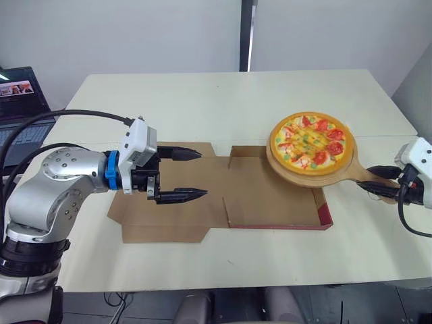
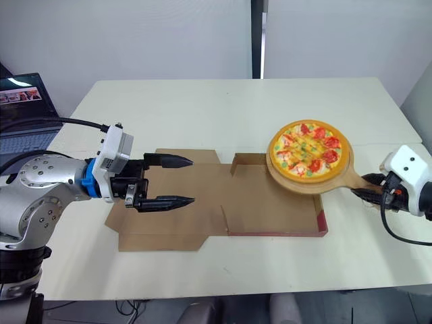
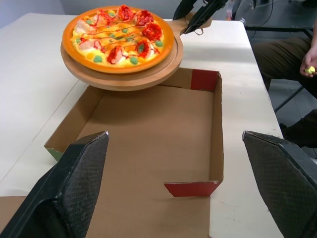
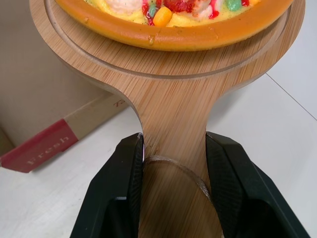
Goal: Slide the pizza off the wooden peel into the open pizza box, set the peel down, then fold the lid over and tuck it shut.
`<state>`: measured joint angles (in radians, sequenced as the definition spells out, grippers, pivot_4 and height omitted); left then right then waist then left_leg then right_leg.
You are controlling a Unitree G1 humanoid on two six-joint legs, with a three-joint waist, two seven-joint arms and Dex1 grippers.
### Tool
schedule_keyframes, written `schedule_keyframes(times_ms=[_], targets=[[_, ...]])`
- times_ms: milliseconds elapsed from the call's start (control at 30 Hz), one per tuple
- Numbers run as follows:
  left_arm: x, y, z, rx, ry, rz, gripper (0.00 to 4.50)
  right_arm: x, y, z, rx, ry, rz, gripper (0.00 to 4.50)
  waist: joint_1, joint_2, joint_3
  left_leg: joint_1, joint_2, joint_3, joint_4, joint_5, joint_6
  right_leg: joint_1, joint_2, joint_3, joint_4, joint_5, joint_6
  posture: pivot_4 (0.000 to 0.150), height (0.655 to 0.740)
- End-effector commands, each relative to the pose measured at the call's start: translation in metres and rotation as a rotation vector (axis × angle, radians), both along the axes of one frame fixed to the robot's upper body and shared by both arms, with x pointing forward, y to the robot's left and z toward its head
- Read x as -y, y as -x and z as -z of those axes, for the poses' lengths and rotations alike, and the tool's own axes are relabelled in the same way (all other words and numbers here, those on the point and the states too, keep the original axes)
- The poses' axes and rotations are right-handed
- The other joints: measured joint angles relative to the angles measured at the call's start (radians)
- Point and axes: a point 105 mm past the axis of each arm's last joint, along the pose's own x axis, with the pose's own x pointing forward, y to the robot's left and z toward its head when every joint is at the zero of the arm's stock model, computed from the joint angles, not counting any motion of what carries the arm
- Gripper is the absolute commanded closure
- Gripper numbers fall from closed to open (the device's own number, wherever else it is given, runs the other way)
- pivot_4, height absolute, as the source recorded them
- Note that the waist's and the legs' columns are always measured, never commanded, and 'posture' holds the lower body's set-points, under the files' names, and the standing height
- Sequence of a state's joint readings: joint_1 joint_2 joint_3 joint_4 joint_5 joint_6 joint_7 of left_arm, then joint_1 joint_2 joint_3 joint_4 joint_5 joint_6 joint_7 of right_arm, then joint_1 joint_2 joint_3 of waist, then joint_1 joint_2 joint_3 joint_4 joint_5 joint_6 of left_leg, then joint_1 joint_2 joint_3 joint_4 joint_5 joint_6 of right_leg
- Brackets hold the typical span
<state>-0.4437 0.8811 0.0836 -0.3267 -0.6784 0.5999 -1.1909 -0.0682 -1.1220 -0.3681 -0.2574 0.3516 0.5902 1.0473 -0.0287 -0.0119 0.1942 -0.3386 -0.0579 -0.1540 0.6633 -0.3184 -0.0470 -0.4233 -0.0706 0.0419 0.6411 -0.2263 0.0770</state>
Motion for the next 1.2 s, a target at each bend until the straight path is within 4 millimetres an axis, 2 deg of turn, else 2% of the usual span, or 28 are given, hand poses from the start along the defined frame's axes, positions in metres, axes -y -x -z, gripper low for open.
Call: schedule_keyframes(times_ms=[33, 233, 467, 967, 1200], targets=[[-0.001, 0.006, -0.009, 0.059, -0.027, 0.017, 0.00, -0.008, -0.001, -0.026, 0.118, 0.088, -0.067, 2.91, 0.000, 0.000, 0.000, 0.000, 0.000, 0.000, 0.000, 0.000, 0.000, 0.000, 0.000, 0.000, 0.000, 0.000, 0.000, 0.150, 0.7341], [0.003, 0.009, -0.003, 0.056, -0.045, 0.047, 0.00, -0.015, -0.004, -0.026, 0.135, 0.191, -0.125, 2.91, -0.001, 0.000, 0.000, 0.000, 0.000, 0.000, 0.000, 0.000, 0.000, -0.001, 0.000, 0.000, 0.000, 0.002, -0.003, 0.150, 0.7341], [0.008, 0.012, 0.001, 0.061, -0.060, 0.083, 0.00, -0.011, -0.009, -0.024, 0.131, 0.239, -0.115, 2.91, -0.001, 0.000, 0.000, -0.001, 0.000, 0.000, 0.000, 0.000, 0.000, -0.001, 0.000, 0.000, 0.000, 0.002, -0.004, 0.150, 0.7341], [0.011, 0.012, 0.005, 0.063, -0.058, 0.105, 0.00, -0.004, -0.017, -0.046, 0.213, 0.374, -0.110, 2.91, -0.001, 0.000, 0.000, -0.001, 0.000, 0.000, 0.000, 0.000, 0.000, -0.002, 0.000, 0.000, 0.000, 0.003, -0.004, 0.150, 0.7341], [0.013, 0.012, 0.007, 0.064, -0.052, 0.111, 0.00, 0.001, -0.017, -0.048, 0.212, 0.406, -0.103, 2.91, -0.002, 0.000, 0.000, -0.002, 0.000, 0.000, 0.000, 0.000, 0.000, -0.002, 0.000, 0.000, 0.000, 0.003, -0.005, 0.150, 0.7341]])
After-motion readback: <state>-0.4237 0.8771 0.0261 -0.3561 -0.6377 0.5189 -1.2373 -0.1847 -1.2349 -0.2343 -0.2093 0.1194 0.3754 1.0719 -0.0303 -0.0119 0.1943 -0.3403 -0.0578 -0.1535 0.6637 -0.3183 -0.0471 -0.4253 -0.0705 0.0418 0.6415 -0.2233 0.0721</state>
